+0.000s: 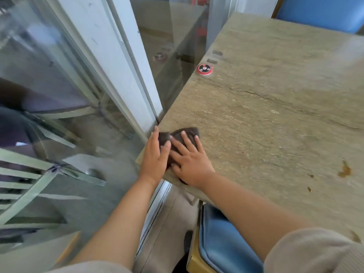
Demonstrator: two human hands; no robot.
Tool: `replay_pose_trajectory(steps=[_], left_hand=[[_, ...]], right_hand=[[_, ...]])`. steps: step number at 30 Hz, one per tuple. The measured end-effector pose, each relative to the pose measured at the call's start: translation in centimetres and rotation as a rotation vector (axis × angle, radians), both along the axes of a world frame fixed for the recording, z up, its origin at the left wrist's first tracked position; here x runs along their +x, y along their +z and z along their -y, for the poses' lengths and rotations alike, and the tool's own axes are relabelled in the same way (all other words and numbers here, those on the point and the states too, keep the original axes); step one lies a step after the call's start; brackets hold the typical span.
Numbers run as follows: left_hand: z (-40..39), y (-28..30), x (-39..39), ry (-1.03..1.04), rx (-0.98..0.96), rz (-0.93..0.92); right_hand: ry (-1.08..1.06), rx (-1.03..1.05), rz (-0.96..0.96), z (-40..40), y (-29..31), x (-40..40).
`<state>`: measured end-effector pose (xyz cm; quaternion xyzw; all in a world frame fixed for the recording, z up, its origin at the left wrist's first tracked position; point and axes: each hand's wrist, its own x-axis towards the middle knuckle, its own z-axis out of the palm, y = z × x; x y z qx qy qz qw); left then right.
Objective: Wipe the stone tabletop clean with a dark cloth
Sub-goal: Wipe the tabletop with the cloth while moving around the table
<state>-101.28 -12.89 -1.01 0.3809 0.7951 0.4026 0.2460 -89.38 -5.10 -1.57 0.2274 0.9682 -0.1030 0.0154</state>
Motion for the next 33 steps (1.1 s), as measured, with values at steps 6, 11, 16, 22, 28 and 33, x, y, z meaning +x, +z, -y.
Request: replay_pose_trajectory(steps=[6,11,16,22,28,33], left_hand=[[-0.5,-0.3,0.5,-0.033,-0.059,-0.137],[-1.1,-0.6,1.5,-0.01,-0.075,-0.199],[-1.8,-0.6,3.8,-0.056,-0.136,-0.296],[-4.7,-0.5,8.5,-0.307,-0.253,-0.435],[-5.4,-1.1,10.2,-0.368,-0.401,-0.576],[-6.1,-0.5,11.2,-0.347,-0.45,-0.534]], right_hand=[[0.375,0.005,-0.005,-3.8,-0.6,7.2],[-0.193,-0.005,0.018,-2.7,0.1,4.8],[0.356,0.049,0.002,0.5,-0.6,10.6],[-0.03,0.094,0.051,-6.1,-0.6,16.5],[-0.556,0.018,0.087,-5.5,0.0,16.2],[0.1,0.018,0.114,-0.4,0.4,21.2]])
